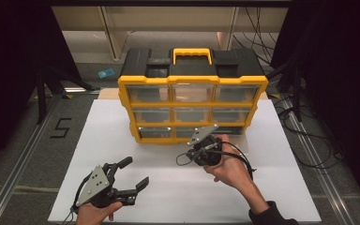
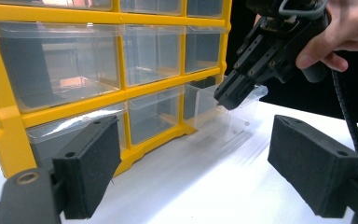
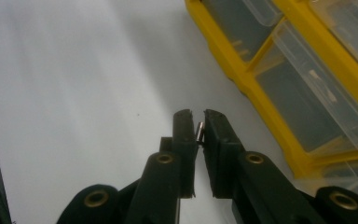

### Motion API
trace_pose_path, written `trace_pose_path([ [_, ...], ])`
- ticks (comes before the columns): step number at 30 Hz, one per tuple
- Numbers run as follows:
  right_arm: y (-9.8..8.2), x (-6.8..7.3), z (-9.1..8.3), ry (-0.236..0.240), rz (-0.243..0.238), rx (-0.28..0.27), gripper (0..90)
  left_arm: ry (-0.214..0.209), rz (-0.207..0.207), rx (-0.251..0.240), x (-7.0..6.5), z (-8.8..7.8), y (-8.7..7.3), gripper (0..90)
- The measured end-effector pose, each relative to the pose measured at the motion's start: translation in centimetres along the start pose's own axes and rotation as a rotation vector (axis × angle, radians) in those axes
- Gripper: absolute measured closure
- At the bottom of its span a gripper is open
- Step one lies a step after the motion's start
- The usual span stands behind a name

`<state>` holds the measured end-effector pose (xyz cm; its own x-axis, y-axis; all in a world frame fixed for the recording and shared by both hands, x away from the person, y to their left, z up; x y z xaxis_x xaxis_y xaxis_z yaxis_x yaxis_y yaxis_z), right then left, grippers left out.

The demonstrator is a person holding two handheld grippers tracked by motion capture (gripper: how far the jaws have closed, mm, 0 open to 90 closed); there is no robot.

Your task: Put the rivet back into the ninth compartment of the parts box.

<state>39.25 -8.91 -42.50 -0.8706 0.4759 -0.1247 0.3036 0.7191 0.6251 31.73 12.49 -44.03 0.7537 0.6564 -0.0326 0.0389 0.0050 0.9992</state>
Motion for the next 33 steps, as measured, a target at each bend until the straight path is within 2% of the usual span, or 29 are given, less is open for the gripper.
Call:
trace_pose_path([
  [2,0.0,-0.3,-0.3,-0.009,0.004,-0.007,83.7,0.011,-0.008,0.015,0.0,-0.1,-0.1,16.5],
  [7,-0.2,-1.0,-1.2,-0.02,0.014,-0.022,83.7,0.01,-0.008,0.014,0.0,-0.1,-0.1,16.5],
  [8,-0.2,-1.1,-1.4,-0.016,0.025,-0.023,83.7,-0.001,0.0,0.0,0.0,0.0,0.0,16.5],
  [13,-0.5,-1.8,-2.1,-0.037,0.031,-0.041,83.7,0.01,-0.009,0.013,0.0,-0.1,0.0,16.5],
  [14,-0.5,-1.9,-2.3,-0.035,0.051,-0.039,83.7,0.01,-0.009,0.013,0.0,-0.1,0.0,16.5],
  [16,-0.7,-2.4,-2.6,-0.044,0.042,-0.045,83.7,0.01,-0.011,0.013,-0.1,-0.1,0.0,16.5],
  [26,-1.8,-4.3,-4.4,-0.08,0.096,-0.074,83.7,0.009,-0.013,0.013,-0.1,-0.1,0.0,16.5],
  [28,-2.1,-4.6,-4.5,-0.082,0.089,-0.068,83.7,0.008,-0.014,0.014,-0.1,-0.1,-0.1,16.5],
  [29,-2.2,-4.8,-4.5,-0.093,0.101,-0.07,83.7,0.008,-0.013,0.013,-0.1,-0.1,-0.1,16.5],
  [30,-2.4,-4.8,-4.6,-0.081,0.101,-0.06,83.7,0.008,-0.012,0.013,-0.1,-0.1,0.0,16.5],
  [31,-2.4,-5.0,-4.5,-0.092,0.091,-0.072,83.7,0.009,-0.013,0.012,-0.1,-0.1,0.0,16.5],
  [33,-2.7,-5.1,-4.7,-0.087,0.112,-0.054,83.7,0.009,-0.012,0.012,-0.1,-0.1,0.0,16.5],
])
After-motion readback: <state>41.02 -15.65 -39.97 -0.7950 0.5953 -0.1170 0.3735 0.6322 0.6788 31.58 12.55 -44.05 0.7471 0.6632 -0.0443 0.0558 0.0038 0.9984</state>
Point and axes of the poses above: each handheld gripper's, and its own axes: z roughly forward along the jaws, y roughly out of its top, x roughly to its left, the point moved 7 cm from there along z, roughly forward along the jaws, and after that the axes turned 1 degree about -x, right-handed, at the moved point
